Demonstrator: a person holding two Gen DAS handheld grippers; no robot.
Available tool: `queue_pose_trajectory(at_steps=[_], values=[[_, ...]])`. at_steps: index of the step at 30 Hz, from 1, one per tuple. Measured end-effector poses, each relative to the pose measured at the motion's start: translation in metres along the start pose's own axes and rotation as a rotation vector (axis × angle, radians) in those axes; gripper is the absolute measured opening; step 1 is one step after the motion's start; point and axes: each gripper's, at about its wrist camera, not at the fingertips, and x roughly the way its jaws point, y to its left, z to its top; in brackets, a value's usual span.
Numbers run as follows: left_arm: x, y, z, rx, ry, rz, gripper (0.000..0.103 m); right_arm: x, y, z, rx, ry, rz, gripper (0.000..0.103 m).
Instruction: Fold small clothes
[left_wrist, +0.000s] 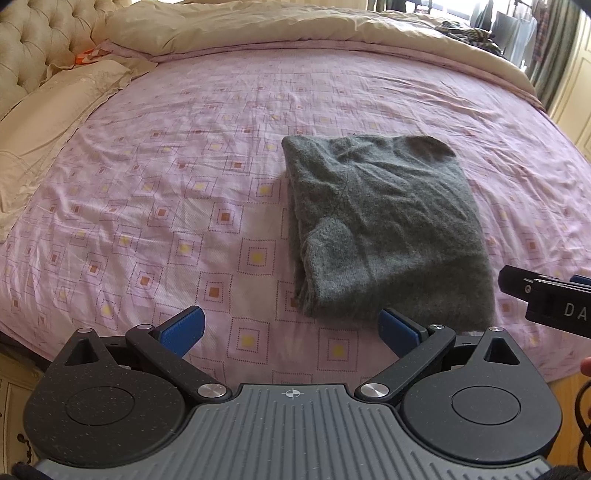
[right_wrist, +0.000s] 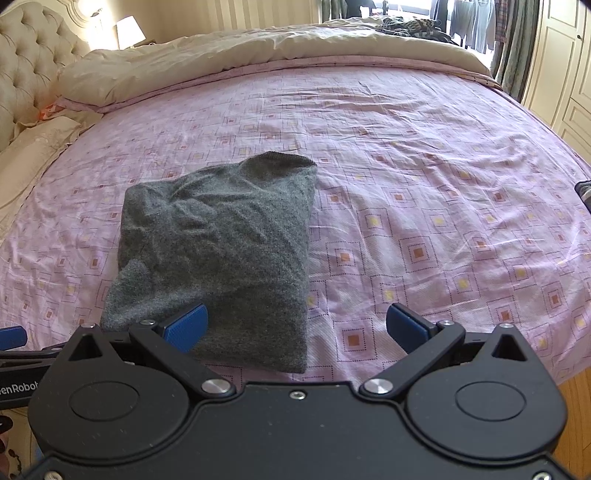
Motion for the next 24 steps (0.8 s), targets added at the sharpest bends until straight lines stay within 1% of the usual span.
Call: queue_pose_trajectory(at_steps=[24], values=[[0.0049,-0.0049,0.0011,0.009,0.003,0.008,0.101,0.003,0.0016,0.0006,-0.002,0.006,0.002,0.102]])
